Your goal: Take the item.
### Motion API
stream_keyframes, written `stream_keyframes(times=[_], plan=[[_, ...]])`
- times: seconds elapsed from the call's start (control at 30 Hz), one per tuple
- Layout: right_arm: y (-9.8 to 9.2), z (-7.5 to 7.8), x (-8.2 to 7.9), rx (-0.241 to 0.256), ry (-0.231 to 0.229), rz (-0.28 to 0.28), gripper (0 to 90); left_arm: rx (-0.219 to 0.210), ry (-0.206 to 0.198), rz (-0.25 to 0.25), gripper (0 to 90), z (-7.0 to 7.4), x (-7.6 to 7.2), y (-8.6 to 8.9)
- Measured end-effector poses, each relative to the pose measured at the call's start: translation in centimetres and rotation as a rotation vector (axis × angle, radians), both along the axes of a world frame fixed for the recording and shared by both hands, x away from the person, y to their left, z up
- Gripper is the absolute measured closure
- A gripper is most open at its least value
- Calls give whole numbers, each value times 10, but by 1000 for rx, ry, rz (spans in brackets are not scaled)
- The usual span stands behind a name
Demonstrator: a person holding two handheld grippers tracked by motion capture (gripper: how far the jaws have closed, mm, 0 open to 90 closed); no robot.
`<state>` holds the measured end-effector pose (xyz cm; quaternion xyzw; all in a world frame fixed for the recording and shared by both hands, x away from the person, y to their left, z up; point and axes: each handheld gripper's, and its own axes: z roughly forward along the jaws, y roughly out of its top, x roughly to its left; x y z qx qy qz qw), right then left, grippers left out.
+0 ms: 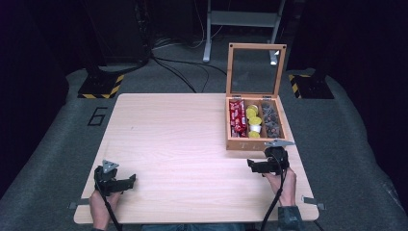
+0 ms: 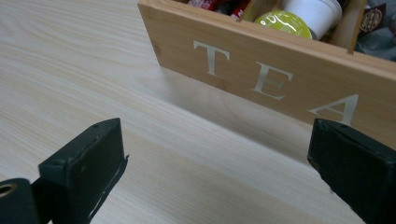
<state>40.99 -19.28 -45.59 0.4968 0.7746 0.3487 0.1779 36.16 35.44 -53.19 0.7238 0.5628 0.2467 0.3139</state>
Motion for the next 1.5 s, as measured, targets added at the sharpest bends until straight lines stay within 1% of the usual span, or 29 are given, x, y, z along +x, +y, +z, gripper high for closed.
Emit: stream_keyframes(times=[0.03,0.1,0.17,0.27,0.33,0.37,0.4,0.47,0.53,0.63,0.67,0.73,0.8,0.83,0.87,0.9,0.93,0.97,1.0,1.07,1.13,1.17,1.2,1.23,1.3,1.33,1.37,1.43,1.5], plan=[[1,2,1,0,5,2,29,-3,4,1,43,0,0,0],[4,5,4,-2,4,8,29,-5,-3,4,43,0,0,-1],[6,7,8,-1,-6,18,29,-5,2,2,43,0,0,-1],[9,11,12,6,0,26,30,-4,-3,3,44,0,0,-1],[10,13,16,12,-1,43,30,-5,-3,3,44,0,0,-1],[11,15,18,5,-6,45,28,0,-1,0,44,0,0,0],[12,16,20,7,1,44,25,-4,-4,3,44,0,0,-1],[15,19,25,14,3,56,22,-4,-1,3,44,0,0,-1],[17,21,30,2,2,65,18,-2,-3,1,44,0,0,0],[20,24,40,5,5,78,19,4,1,-3,44,0,0,0],[22,25,42,8,14,69,19,4,-1,-3,44,0,0,0],[23,26,47,5,6,75,22,3,-1,-3,44,0,0,0],[24,27,52,15,18,72,22,0,-3,0,44,0,0,0],[24,27,55,9,17,75,22,3,-1,-3,44,0,0,0],[25,28,57,22,23,67,22,-2,-5,1,44,0,0,0],[25,28,57,22,23,67,22,-2,-5,1,44,0,0,0],[25,30,63,12,16,78,23,4,-1,-3,44,0,0,0],[26,30,64,24,22,70,24,0,-4,1,44,0,0,0],[26,31,67,20,20,81,26,-2,-5,1,45,0,0,0],[28,34,72,19,22,80,26,0,-4,0,45,0,0,0],[30,35,74,21,18,74,27,3,-1,-2,45,0,0,0],[32,37,79,12,24,84,27,5,-1,-4,45,0,0,0],[33,38,81,15,24,81,28,5,-1,-4,44,0,0,0],[34,39,84,12,34,82,31,5,-1,-4,45,0,0,0],[36,41,88,15,30,77,43,2,-4,-1,45,0,0,0],[37,42,92,5,24,81,50,7,1,-7,45,0,0,0],[38,42,94,12,29,79,54,5,-1,-5,45,0,0,0],[39,43,99,4,30,82,66,4,-1,-6,45,0,0,0],[43,44,104,10,32,78,80,4,-1,-6,45,0,0,0]])
